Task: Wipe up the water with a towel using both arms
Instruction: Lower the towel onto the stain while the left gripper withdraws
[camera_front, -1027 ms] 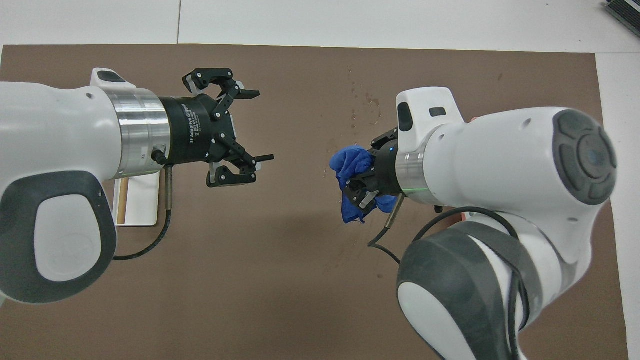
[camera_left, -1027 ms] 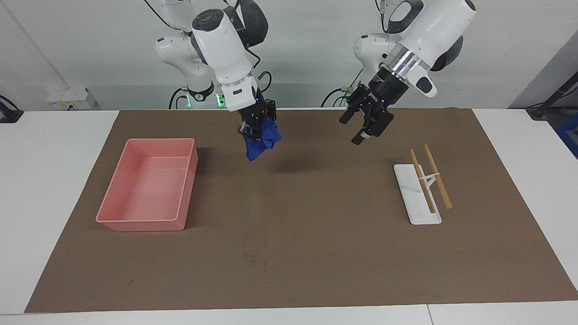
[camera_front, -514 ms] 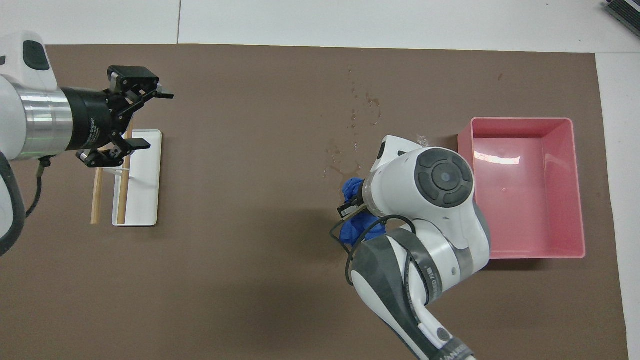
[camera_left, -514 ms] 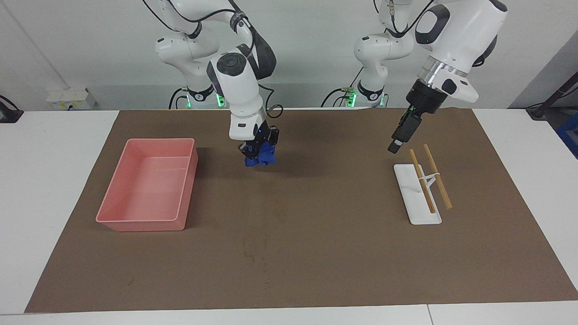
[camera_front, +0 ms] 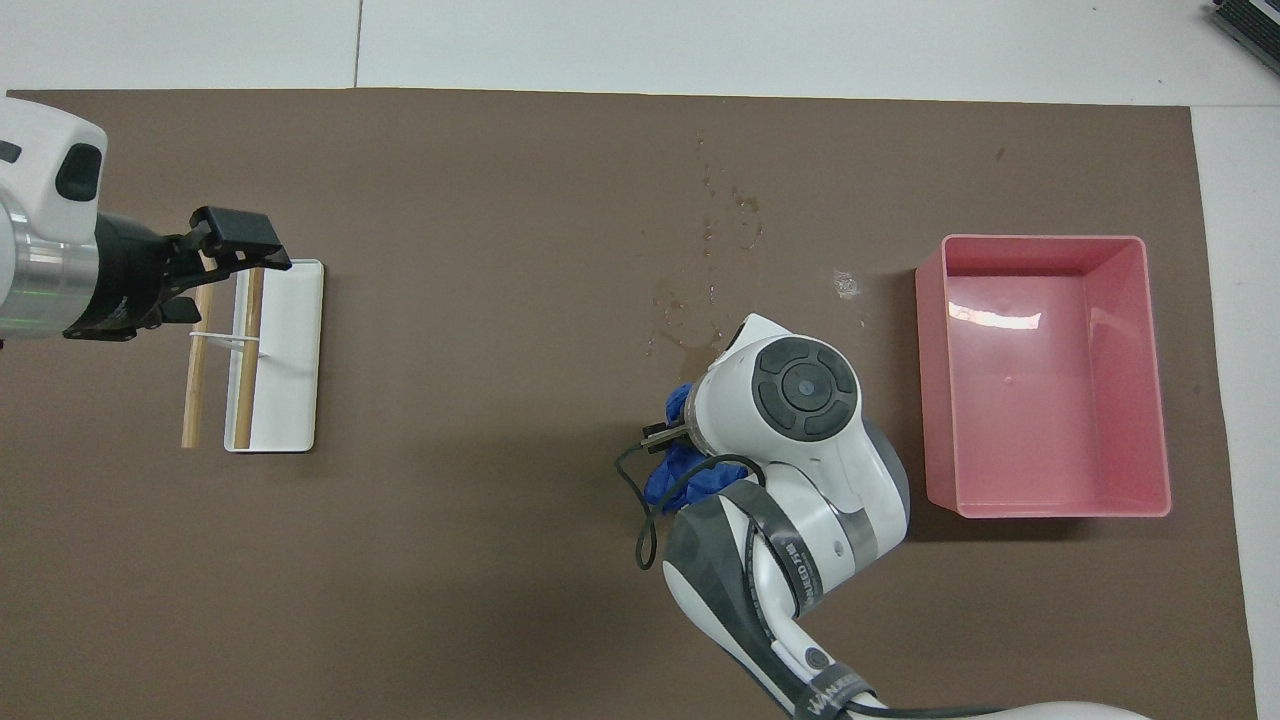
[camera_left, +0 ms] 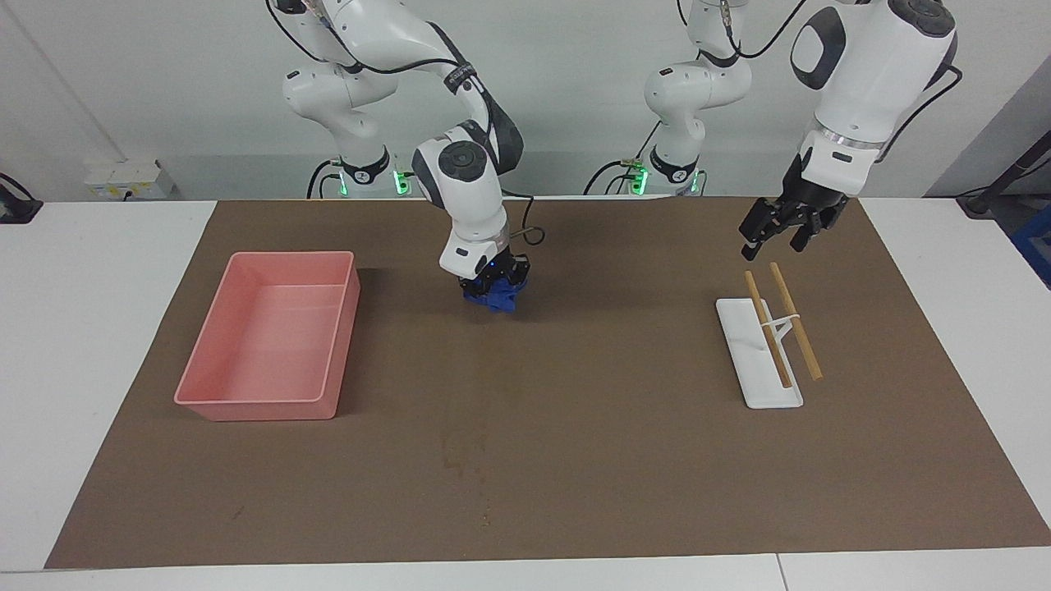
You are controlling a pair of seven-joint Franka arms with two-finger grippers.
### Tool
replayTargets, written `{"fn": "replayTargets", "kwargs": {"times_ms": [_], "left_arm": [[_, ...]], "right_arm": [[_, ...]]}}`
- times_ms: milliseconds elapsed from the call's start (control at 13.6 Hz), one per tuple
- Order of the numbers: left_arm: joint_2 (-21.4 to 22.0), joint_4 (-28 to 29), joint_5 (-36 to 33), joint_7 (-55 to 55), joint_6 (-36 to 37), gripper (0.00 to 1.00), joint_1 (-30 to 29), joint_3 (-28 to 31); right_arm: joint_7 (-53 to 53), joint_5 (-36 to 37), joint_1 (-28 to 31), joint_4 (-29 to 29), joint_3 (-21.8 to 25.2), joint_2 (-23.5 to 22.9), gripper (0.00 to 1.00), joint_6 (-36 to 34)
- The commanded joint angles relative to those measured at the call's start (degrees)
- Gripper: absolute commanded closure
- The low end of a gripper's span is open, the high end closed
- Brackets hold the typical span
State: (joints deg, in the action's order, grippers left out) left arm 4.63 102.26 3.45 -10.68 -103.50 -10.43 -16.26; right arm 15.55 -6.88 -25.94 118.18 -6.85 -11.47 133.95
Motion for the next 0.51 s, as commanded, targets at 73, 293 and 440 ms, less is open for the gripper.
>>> {"fn": "replayTargets", "kwargs": {"times_ms": [73,293,440], "left_arm": [[-0.7,-2.6,-6.8,9.8,5.5,0.00,-0.7,-0.4],[-5.4,-9.1,-9.0,13.1,10.3,0.00,3.2,2.1],[-5.4,-10.4,-8.5,14.6,11.9,0.00,12.7,12.6]], "right_arm": [[1.8,1.4,0.6,0.8,-0.2,-2.6,1.00,5.6],[1.8,1.4,0.9,0.8,-0.2,-5.6,1.00,10.1],[1.7,1.4,2.1,0.8,-0.2,-6.4,1.00,11.5]]}}
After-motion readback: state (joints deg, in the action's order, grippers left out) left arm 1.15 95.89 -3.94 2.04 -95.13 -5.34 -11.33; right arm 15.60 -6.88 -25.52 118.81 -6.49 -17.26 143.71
